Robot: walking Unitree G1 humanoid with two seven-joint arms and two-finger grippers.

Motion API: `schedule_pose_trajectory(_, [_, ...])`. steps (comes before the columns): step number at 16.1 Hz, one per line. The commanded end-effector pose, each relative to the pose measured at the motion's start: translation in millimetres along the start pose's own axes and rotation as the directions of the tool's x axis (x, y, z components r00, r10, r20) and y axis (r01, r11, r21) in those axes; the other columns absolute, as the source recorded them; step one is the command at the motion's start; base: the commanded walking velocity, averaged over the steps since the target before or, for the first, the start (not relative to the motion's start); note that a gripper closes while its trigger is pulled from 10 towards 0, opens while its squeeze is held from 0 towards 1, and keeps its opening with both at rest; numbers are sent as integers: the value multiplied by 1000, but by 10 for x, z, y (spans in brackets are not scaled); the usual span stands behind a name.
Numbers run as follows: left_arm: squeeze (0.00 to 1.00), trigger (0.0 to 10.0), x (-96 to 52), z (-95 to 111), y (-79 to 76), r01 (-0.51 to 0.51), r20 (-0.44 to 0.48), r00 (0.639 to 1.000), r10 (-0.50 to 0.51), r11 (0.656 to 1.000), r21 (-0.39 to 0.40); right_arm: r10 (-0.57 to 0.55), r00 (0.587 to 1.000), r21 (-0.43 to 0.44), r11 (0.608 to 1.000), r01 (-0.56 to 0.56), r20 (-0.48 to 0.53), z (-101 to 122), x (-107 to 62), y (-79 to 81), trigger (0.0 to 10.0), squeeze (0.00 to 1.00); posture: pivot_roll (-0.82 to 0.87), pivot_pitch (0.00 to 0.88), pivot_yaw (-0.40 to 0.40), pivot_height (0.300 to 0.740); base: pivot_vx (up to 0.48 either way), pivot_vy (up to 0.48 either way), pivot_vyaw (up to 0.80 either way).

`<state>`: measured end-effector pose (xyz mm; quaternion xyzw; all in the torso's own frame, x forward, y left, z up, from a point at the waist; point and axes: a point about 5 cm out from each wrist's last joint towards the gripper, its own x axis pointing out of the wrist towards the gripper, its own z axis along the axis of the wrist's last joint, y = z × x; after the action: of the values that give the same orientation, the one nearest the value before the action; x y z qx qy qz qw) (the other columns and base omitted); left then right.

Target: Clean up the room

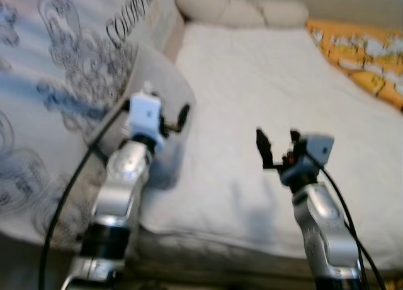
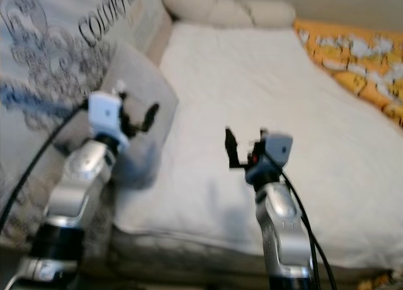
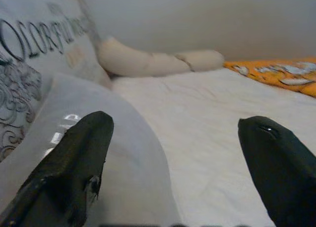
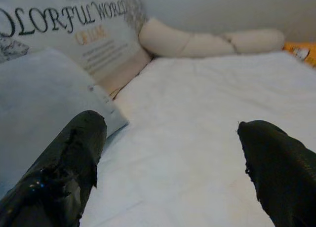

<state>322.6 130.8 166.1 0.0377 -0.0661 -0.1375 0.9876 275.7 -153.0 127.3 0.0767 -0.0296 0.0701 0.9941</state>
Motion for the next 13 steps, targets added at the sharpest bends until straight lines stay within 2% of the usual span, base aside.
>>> schedule_pose_trajectory(1, [1000, 10000, -4, -36, -80, 13, -25, 1000, -13, 1000, -6, -56, 998, -34, 998, 56, -3, -9, -11, -142, 10000, 1000, -25, 0, -16, 740, 0, -416, 0])
schedule_pose_trajectory(4, [1000, 10000, -47, -138, -22, -4, -70, 998, 4, 1000, 4, -104, 994, -94, 990, 105, 17, 11, -11, -223, 10000, 1000, -30, 0, -11, 740, 0, -412, 0])
schedule_pose_trajectory(6, [1000, 10000, -178, -361, 98, -34, -153, 988, 37, 999, 23, -189, 981, -133, 974, 183, -42, -87, -96, -330, 10000, 1000, -40, 0, -6, 740, 0, -409, 0])
schedule_pose_trajectory(8, [1000, 10000, -294, -511, 171, -56, -205, 977, 63, 998, 40, -222, 973, -150, 966, 210, -70, -177, -154, -371, 10000, 1000, -45, 0, -7, 740, 0, -405, 0])
schedule_pose_trajectory(11, [1000, 10000, -418, -621, 207, -79, -246, 965, 86, 996, 40, -237, 968, -159, 962, 223, -75, -205, -180, -390, 10000, 1000, -60, 0, 1, 740, 0, -404, 0])
schedule_pose_trajectory(13, [1000, 10000, -436, -643, 187, -75, -250, 965, 82, 996, 38, -240, 966, -159, 962, 223, -99, -218, -194, -399, 10000, 1000, -64, 0, 0, 740, 0, -405, 0])
